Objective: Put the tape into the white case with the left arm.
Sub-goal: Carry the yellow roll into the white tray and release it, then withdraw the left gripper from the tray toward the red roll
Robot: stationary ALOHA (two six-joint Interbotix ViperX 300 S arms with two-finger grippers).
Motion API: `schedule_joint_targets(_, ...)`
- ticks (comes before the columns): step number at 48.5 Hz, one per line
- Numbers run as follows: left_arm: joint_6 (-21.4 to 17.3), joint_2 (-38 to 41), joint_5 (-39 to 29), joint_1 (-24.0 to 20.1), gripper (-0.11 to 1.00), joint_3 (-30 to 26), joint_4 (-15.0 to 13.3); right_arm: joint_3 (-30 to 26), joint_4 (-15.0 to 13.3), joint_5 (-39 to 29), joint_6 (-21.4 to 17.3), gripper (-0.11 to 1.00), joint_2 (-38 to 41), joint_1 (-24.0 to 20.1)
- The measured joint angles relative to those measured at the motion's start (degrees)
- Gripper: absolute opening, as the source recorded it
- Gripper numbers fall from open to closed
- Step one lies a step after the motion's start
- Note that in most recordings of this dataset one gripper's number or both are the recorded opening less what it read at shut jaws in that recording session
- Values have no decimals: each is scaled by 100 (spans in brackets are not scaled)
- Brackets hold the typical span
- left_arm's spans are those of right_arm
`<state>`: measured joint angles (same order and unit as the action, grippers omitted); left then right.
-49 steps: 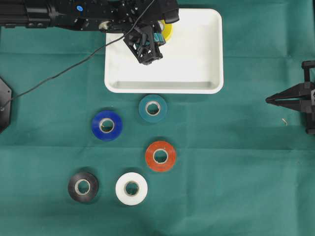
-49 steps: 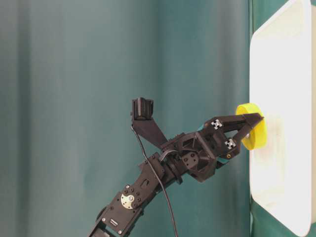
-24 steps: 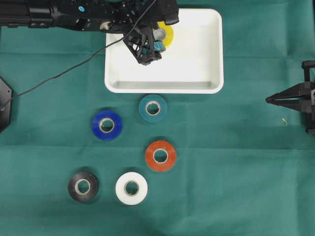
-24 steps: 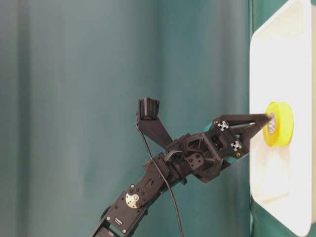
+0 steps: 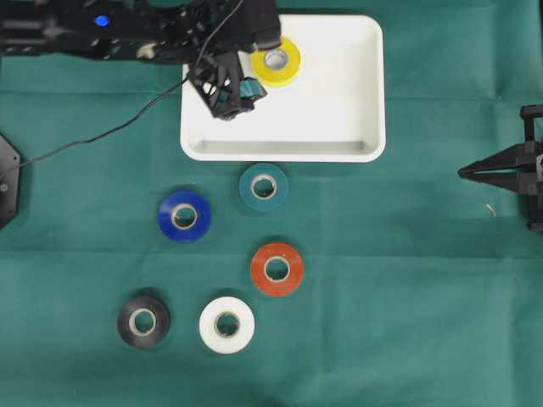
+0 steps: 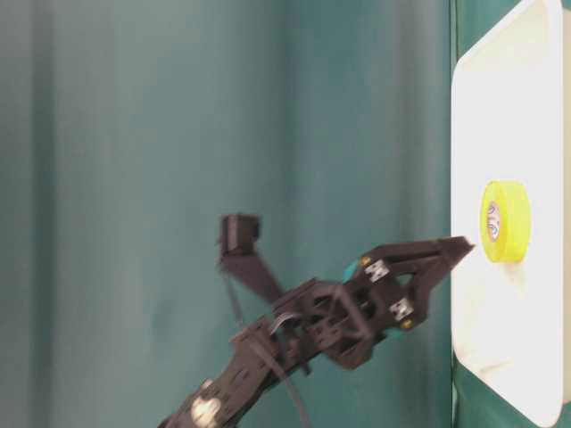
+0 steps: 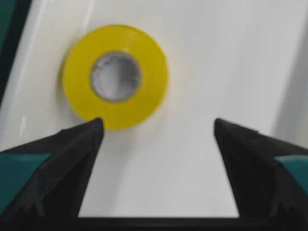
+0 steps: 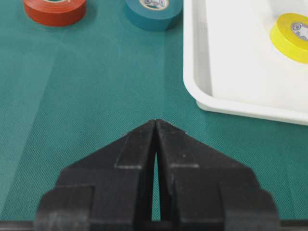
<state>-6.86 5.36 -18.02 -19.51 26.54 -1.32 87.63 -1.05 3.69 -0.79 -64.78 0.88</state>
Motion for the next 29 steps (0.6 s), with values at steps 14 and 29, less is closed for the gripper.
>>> schedule_joint_targets(14, 18, -1090, -9, 114, 92, 1002, 0, 0, 0, 0, -9, -9, -9, 0)
schedule_joint_targets(29, 44, -2180, 0, 448, 92, 2074, 0, 0, 0, 0, 0, -9, -9, 0)
